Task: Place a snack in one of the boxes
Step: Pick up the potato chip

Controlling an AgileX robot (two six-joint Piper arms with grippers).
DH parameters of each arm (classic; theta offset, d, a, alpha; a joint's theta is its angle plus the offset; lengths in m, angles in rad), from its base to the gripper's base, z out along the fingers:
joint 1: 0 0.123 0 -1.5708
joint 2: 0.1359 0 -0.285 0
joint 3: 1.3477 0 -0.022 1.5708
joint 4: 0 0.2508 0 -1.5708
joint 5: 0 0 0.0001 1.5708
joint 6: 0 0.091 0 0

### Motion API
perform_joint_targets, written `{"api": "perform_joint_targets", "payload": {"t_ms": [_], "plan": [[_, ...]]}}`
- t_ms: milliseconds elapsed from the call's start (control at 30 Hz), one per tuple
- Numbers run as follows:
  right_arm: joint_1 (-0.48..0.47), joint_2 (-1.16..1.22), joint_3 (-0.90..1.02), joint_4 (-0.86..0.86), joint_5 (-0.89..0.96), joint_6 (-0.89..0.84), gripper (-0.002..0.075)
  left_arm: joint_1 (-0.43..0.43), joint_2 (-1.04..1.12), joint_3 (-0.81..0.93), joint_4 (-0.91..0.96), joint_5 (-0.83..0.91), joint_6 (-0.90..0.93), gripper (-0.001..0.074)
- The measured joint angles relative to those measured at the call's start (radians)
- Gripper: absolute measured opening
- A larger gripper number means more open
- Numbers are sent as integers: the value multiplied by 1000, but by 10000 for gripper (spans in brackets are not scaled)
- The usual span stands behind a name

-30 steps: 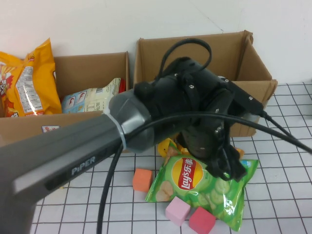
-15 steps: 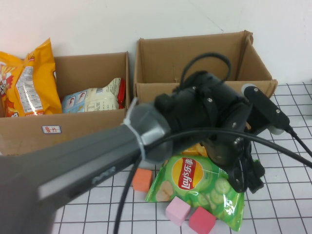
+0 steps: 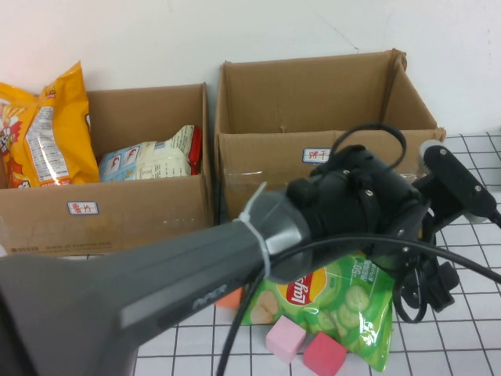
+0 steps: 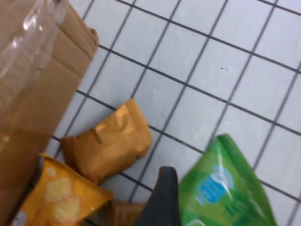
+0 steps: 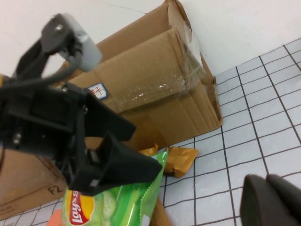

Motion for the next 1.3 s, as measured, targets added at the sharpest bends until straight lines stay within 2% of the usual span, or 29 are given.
{"api": "perform_joint_targets", "payload": {"t_ms": [333,600,700,800,867,967,1033,1133,1300], "plan": [[0,0,0,5,2,0,-1,0,126,-113,128,37,-86,639],[0,0,0,8,3,-2,-1,22,183,-172,55,152,-124,638],[0,0,0,9,3,-4,-1,36,187,-176,21,191,-130,614],[0,0,0,10,3,-9,-1,55,189,-177,8,228,-162,507],[0,0,0,10,3,-9,-1,70,189,-177,6,244,-174,393],[0,0,0,13,3,-12,-1,85,189,-183,8,278,-179,167],[0,0,0,15,3,-14,-1,87,189,-202,22,314,-179,76],[0,0,0,17,3,-16,-1,87,189,-265,29,368,-172,27],[0,0,0,17,3,-16,-1,87,157,-367,8,420,-155,8]]}}
